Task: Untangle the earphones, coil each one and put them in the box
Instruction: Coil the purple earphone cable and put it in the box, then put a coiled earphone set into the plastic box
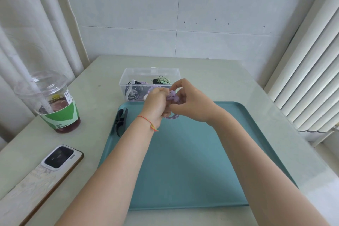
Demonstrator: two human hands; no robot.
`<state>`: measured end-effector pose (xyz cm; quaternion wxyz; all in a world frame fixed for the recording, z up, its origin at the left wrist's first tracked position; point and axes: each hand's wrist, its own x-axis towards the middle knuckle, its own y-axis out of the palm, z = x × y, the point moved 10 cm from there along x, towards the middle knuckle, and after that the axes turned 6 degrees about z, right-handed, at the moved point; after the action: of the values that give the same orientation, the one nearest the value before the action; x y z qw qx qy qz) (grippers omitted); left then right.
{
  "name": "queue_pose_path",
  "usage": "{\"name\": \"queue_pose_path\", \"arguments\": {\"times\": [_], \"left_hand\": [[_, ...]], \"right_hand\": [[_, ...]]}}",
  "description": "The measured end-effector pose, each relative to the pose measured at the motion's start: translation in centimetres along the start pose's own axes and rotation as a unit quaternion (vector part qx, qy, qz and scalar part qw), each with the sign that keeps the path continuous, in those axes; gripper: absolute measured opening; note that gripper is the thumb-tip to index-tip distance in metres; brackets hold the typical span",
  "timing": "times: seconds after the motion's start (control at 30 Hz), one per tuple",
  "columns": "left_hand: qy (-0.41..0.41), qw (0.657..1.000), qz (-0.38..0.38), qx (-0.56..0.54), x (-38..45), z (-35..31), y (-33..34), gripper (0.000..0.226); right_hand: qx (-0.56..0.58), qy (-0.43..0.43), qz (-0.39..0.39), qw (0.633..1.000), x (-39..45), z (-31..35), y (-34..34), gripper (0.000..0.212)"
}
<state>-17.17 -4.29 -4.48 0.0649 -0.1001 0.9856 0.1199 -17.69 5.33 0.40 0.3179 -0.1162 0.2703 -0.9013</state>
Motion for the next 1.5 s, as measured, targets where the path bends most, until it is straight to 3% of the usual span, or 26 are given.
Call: {"name": "queue_pose_path", "arguments": {"times": [0.13,0.23,0.43,0.53,0.63,0.9,1.07,1.27,1.37,1.43,1.5], "left_hand": [[-0.010,0.997,0.007,0.081,-0.1,0.1,0.0,0.025],[-0.016,0.995,0.037,0.092,-0.2,0.1,0.7,0.028],[-0.039,0.994,0.050,0.087,-0.3,0.6,1.1,0.051],[-0.049,0.988,0.080,0.119,-0.2,0.7,1.5,0.061],[-0.047,0.982,0.135,0.124,-0.3,0.5,2.4,0.067],[-0.054,0.971,0.162,0.166,-1.1,-0.3,0.8,0.064],[-0.071,0.970,0.166,0.164,-1.3,0.1,-1.9,0.062],[0.008,0.982,0.116,0.151,-1.3,-1.6,-4.8,0.057],[0.052,0.980,0.045,0.187,-1.1,-2.8,-7.9,0.032],[0.082,0.955,-0.028,0.285,-1.0,-3.7,-10.4,0.022],[0.079,0.881,-0.081,0.459,-0.9,-4.2,-11.8,0.018]], "right_hand": [[-0.008,0.010,0.002,1.000,0.0,-0.3,-0.2,0.038],[0.033,0.014,-0.015,0.999,0.0,-1.0,-0.7,0.022],[0.033,0.018,0.008,0.999,-0.1,-1.1,-0.3,0.013],[0.019,0.003,0.036,0.999,-0.2,-0.7,0.2,0.012],[0.033,-0.008,0.017,0.999,-0.3,-0.3,-0.4,0.008],[0.011,0.004,0.069,0.998,0.0,1.1,1.4,0.007],[-0.037,-0.005,0.017,0.999,0.8,2.2,3.4,0.006],[0.012,-0.007,-0.036,0.999,1.6,3.2,4.2,0.015],[0.011,0.006,-0.053,0.999,2.3,3.4,4.1,0.009],[0.010,0.016,-0.051,0.999,2.7,3.3,4.4,0.008],[0.011,0.025,-0.046,0.999,2.9,3.0,4.7,0.008]]}}
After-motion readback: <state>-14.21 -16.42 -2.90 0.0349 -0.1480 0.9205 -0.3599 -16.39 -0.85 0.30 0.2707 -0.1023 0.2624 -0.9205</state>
